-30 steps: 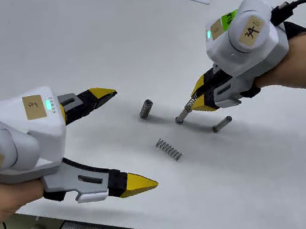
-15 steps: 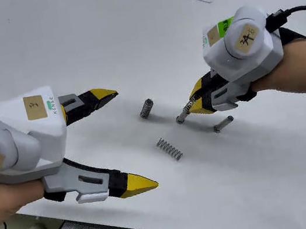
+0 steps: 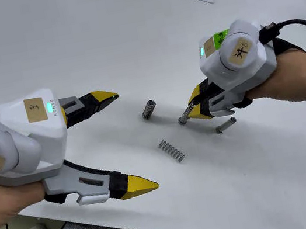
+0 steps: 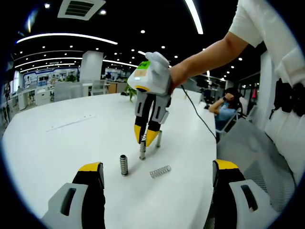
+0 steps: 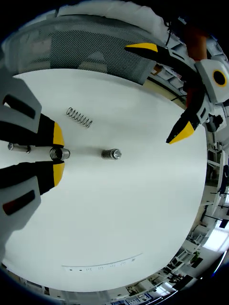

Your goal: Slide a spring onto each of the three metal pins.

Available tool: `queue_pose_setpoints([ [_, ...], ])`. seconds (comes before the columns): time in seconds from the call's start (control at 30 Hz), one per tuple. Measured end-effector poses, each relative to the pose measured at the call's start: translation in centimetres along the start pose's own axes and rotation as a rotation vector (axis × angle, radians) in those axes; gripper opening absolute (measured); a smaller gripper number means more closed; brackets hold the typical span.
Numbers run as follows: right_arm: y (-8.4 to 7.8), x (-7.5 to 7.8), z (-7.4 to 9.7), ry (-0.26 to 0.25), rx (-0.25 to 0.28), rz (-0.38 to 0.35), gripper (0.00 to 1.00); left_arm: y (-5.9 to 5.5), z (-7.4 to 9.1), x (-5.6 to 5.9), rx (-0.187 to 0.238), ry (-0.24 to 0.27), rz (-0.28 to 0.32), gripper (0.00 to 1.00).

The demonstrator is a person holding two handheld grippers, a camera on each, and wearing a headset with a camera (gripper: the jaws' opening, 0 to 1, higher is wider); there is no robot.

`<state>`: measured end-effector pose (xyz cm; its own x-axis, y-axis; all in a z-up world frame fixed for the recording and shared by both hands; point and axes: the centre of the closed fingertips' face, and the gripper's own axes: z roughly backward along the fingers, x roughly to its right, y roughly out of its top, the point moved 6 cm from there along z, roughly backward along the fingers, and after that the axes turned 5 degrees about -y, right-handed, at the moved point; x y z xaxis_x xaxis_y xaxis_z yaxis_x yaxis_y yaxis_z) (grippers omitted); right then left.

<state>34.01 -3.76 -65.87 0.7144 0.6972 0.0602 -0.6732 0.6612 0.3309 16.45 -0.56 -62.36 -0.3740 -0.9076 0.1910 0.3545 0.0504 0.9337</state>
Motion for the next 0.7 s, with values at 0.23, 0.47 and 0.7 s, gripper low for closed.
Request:
queue_pose_setpoints([
  [0.23,-0.3,-0.3,-0.8,0.001,-0.01,0.016,0.12,0.0,0.0,0.0,-0.001,0.002,0.004,0.96],
  [0.47,-0.7,-0.4,-1.8,0.002,-0.018,0.021,0.12,-0.3,0.1,-0.1,-0.001,0.003,0.007,0.95],
  [0.7,-0.9,-0.4,-2.1,0.006,-0.018,0.011,0.12,-0.4,0.3,-0.3,-0.003,0.004,0.01,0.95],
])
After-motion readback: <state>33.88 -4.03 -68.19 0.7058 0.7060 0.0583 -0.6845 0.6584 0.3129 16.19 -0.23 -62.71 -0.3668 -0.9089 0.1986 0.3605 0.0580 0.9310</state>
